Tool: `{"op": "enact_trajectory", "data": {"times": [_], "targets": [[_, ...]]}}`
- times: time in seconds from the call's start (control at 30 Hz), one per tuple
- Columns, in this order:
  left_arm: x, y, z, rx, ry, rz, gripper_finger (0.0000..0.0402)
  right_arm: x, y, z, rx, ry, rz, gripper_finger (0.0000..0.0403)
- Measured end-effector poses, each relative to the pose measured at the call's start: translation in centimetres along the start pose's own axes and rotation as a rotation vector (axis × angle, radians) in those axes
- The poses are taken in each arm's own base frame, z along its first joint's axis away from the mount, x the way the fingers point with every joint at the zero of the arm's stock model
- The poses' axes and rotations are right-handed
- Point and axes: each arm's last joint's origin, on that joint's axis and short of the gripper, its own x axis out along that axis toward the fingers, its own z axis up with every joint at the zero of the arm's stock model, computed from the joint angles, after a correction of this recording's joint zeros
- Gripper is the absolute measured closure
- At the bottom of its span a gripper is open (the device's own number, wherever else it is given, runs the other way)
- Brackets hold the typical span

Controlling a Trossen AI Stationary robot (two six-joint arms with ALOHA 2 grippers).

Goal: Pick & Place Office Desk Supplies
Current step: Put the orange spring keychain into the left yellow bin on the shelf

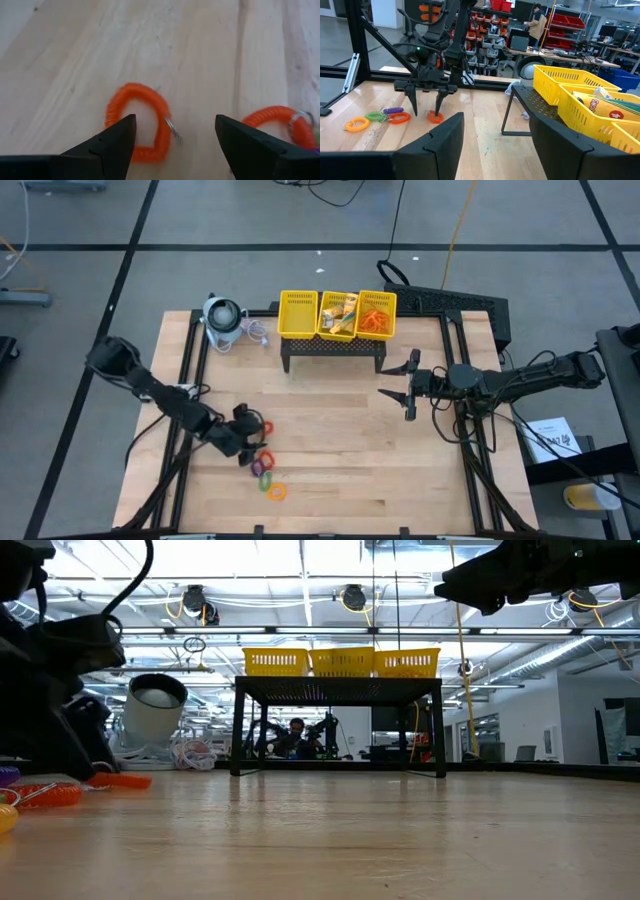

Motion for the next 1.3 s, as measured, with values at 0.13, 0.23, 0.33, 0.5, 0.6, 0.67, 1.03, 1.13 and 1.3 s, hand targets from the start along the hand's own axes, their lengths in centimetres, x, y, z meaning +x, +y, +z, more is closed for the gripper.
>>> {"op": "enact_trajectory", "data": {"times": [0.13,0.23,0.33,0.5,0.6,0.67,1.03,1.13,1.3], "targets": [[0.43,0.22,-0.16,0.001,0.017,0.022,0.0119,0.00,0.00,0.00,0.000,0.000,0.000,0.0188],[0.58,0.29,-0.24,-0.001,0.025,0.028,0.0119,0.00,0.00,0.00,0.000,0.000,0.000,0.0188],[0.62,0.29,-0.28,0.000,0.027,0.030,0.0119,0.00,0.00,0.00,0.000,0.000,0.000,0.0188],[0.62,0.30,-0.29,-0.005,0.028,0.032,0.0119,0.00,0.00,0.00,0.000,0.000,0.000,0.0188],[0.62,0.31,-0.30,-0.005,0.028,0.032,0.0119,0.00,0.00,0.00,0.000,0.000,0.000,0.0188],[0.62,0.31,-0.30,-0.005,0.029,0.033,0.0124,0.00,0.00,0.00,0.000,0.000,0.000,0.0188],[0.64,0.47,-0.34,-0.033,0.010,0.065,0.0248,-0.01,0.00,0.01,0.000,0.000,0.000,0.0188],[0.64,0.49,-0.31,-0.035,0.002,0.073,0.0269,0.00,0.00,0.00,0.000,0.000,0.000,0.0188],[0.63,0.50,-0.30,-0.038,-0.002,0.077,0.0287,0.00,0.00,0.00,0.000,0.000,0.000,0.0188]]}}
